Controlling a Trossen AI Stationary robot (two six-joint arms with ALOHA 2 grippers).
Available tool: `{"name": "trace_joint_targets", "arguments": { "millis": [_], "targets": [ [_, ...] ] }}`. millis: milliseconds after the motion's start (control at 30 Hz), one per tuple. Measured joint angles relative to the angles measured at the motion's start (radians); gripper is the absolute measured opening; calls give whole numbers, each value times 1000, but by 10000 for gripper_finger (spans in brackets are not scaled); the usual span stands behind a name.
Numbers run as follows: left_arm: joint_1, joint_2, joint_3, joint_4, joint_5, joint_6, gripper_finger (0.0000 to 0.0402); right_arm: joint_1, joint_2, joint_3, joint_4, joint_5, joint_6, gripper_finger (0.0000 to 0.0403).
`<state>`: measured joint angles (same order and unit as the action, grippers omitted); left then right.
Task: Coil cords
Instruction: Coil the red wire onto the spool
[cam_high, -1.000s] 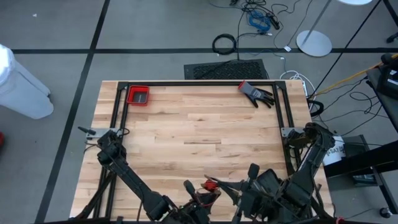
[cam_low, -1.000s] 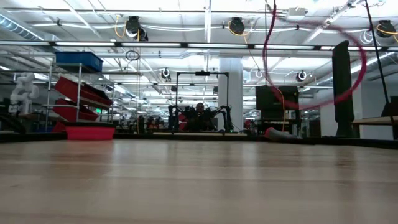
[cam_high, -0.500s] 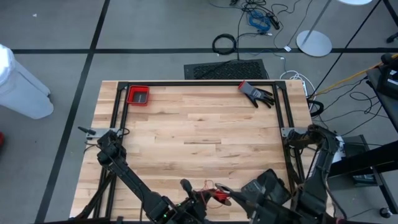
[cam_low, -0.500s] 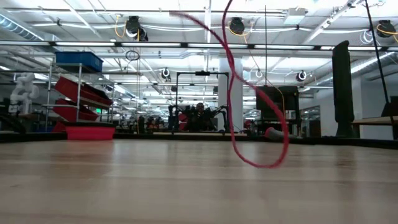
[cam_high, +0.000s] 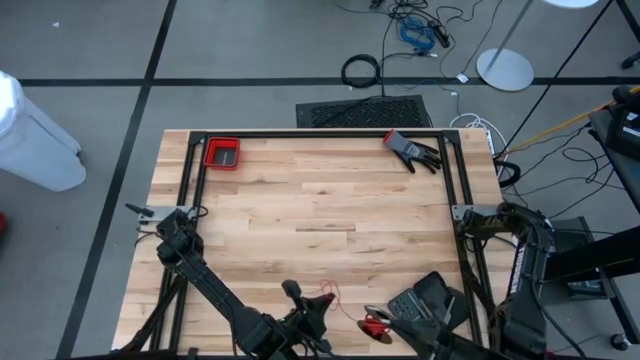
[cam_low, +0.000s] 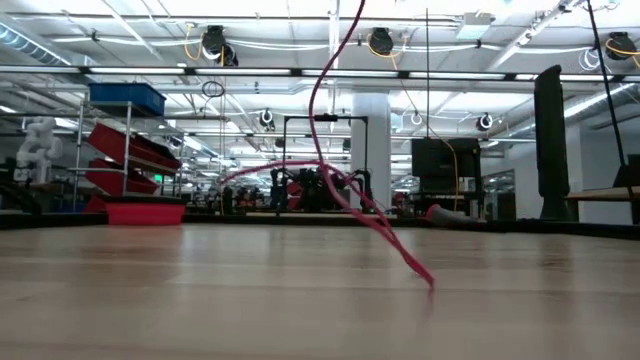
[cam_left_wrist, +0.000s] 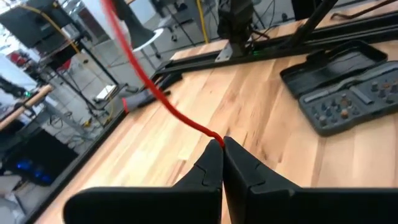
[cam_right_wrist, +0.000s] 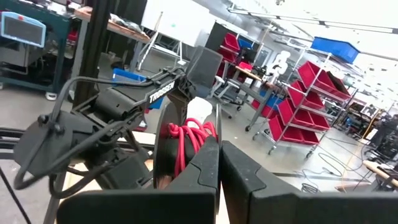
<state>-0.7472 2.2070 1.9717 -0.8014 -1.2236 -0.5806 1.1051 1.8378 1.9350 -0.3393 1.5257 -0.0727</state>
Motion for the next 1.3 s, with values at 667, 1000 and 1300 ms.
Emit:
{"name": "trace_joint_targets", "arguments": {
  "millis": [667, 1000, 1300],
  "targets": [
    [-51, 0, 0, 63, 160, 64, 159, 3, 0, 0, -1, -4, -4, 0],
    [-65, -18, 0, 374, 39, 332, 160, 3, -1, 1, -2, -7, -3, 0],
    [-25, -18, 0, 620, 103, 516, 160, 3, -1, 1, -3, -9, -3, 0]
  ]
}}
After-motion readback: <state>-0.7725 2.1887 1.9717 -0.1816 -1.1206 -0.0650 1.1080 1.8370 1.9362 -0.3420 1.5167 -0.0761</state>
